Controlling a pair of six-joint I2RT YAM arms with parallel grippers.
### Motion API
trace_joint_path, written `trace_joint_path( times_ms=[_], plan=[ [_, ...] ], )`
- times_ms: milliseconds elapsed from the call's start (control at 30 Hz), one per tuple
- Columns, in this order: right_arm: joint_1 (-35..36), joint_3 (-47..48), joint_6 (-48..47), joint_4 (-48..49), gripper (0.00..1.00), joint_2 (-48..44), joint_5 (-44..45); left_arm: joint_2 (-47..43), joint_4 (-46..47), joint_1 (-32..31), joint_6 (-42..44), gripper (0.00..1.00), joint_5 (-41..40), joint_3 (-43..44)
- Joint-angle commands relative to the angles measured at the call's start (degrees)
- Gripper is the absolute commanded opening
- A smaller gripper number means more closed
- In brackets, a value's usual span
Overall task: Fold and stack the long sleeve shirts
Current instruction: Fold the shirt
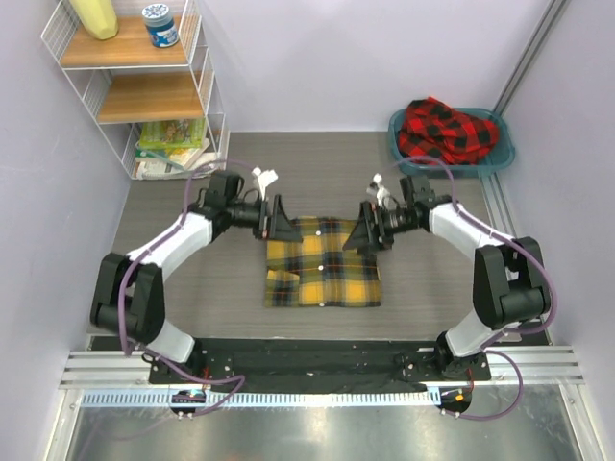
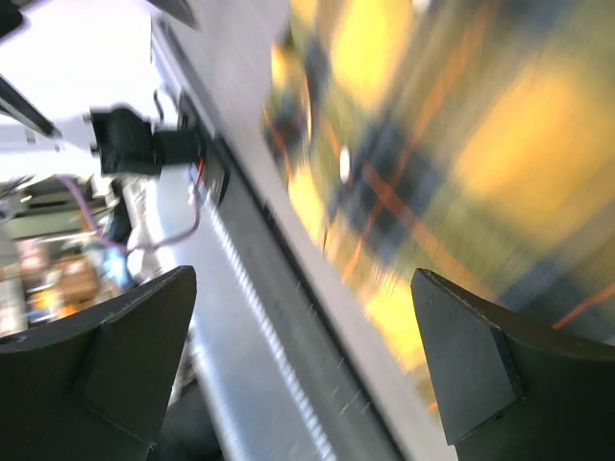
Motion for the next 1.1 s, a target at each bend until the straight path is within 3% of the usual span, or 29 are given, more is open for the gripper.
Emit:
trace_joint_path(
  times_ms=[0, 200, 367, 500, 600, 700, 767, 867, 933, 1067],
  plan=[
    [-0.27, 7.08, 1.74, 4.96, 1.00, 5.02, 4.42, 10.99, 3.73, -0.04, -3.68, 0.91, -2.90, 6.10],
    [-0.36, 11.40, -1.14, 7.44, 0.97, 16.46, 10.13, 24.91, 11.39, 1.01, -11.51, 0.81, -8.35, 11.55],
    [-0.27, 18.15, -7.65, 3.92, 0.92, 26.20, 18.31, 28.01, 7.71, 2.69, -12.05, 0.72, -14.94, 5.42],
    [2.79, 26.24, -11.86, 2.95, 0.88, 31.65, 22.00, 20.82, -0.97, -3.62, -7.59, 0.69, -11.26, -3.02],
    [9.72, 32.74, -19.15, -2.12, 0.81, 34.04, 22.45, 10.71, -1.44, -8.21, -6.95, 0.70, -5.84, -9.18],
    [17.37, 35.31, -27.77, -4.34, 0.81, 31.08, 21.83, -0.35, -0.39, -2.87, -7.47, 0.74, -0.71, -11.38],
    [19.41, 36.44, -28.57, -4.17, 0.81, 28.87, 23.14, -10.08, 1.97, 5.47, -10.98, 0.78, -2.54, -15.13],
    [18.89, 37.60, -26.91, -4.26, 0.81, 23.69, 24.82, -16.71, -0.02, 14.10, -13.89, 0.81, -10.00, -17.71],
    [18.71, 36.02, -25.60, -4.08, 0.83, 18.44, 25.44, -16.74, -2.92, 14.90, -12.84, 0.81, -14.15, -18.15],
    [18.80, 31.63, -19.97, -4.61, 0.81, 11.82, 25.70, -12.26, 1.53, 14.90, -16.95, 0.78, -16.97, -21.49]
  ],
)
